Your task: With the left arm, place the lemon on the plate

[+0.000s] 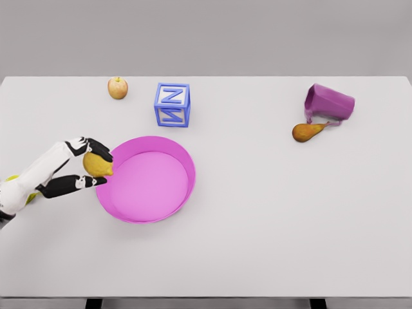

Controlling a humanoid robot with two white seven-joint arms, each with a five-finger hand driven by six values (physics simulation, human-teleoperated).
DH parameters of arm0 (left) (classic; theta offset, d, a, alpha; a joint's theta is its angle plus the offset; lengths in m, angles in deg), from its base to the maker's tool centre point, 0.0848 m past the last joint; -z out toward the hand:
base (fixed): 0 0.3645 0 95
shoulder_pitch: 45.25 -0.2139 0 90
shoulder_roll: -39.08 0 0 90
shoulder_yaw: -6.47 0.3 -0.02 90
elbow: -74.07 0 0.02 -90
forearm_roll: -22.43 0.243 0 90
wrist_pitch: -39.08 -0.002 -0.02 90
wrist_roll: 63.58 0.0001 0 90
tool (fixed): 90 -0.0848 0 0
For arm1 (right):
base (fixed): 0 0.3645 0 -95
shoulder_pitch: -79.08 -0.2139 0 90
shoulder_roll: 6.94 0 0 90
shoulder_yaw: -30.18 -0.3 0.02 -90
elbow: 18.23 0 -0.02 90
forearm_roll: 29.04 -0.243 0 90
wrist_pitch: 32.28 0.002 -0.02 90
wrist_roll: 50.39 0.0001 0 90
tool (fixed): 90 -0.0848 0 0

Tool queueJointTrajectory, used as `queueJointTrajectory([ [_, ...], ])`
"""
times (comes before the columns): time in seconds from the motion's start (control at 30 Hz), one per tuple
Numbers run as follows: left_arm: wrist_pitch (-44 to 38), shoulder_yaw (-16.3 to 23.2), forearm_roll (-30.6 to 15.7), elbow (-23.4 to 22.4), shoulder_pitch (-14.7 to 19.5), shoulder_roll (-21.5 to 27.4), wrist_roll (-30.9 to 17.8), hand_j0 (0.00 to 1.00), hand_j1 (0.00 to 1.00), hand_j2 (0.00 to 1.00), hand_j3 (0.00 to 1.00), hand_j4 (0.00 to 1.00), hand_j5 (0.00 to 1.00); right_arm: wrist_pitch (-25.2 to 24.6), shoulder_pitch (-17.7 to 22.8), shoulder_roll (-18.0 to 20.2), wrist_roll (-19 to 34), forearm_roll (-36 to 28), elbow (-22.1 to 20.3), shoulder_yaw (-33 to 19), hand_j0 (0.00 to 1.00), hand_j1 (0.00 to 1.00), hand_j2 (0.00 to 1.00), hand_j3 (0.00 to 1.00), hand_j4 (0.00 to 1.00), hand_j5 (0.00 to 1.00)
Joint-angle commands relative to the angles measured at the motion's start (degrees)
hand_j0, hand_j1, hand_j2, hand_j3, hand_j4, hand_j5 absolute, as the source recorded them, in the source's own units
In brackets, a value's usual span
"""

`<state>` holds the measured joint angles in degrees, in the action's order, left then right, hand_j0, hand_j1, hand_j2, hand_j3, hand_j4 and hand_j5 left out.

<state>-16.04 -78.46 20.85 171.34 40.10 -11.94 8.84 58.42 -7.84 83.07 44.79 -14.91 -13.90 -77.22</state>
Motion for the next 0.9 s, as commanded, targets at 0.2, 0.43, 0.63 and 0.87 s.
queueJointTrajectory([
  [0.2, 0.0, 4.4, -0.2, 0.1, 2.8, -2.4, 0.0, 0.51, 0.51, 0.51, 0.51, 0.51, 0.51, 0.0, 0.0, 0.0, 0.0, 0.0, 0.1, 0.0, 1.0, 1.0, 1.0, 1.0, 1.0, 1.0],
  [0.43, 0.1, 5.4, 0.5, 0.1, 3.6, -2.9, -0.1, 0.95, 0.95, 0.95, 0.95, 0.95, 0.95, 0.0, 0.0, 0.0, 0.0, 0.0, 0.1, 0.0, 1.0, 1.0, 1.0, 1.0, 1.0, 1.0],
  [0.63, 0.1, 4.1, 0.3, 2.6, 3.4, -2.0, -0.1, 1.0, 1.0, 1.0, 1.0, 1.0, 1.0, 0.0, 0.0, 0.0, 0.0, 0.0, 0.1, 0.0, 1.0, 1.0, 1.0, 1.0, 1.0, 1.0],
  [0.87, 0.1, -3.3, 0.5, 2.4, 3.1, 4.3, -0.1, 1.0, 1.0, 1.0, 1.0, 1.0, 1.0, 0.0, 0.0, 0.0, 0.0, 0.0, 0.1, 0.0, 1.0, 1.0, 1.0, 1.0, 1.0, 1.0],
])
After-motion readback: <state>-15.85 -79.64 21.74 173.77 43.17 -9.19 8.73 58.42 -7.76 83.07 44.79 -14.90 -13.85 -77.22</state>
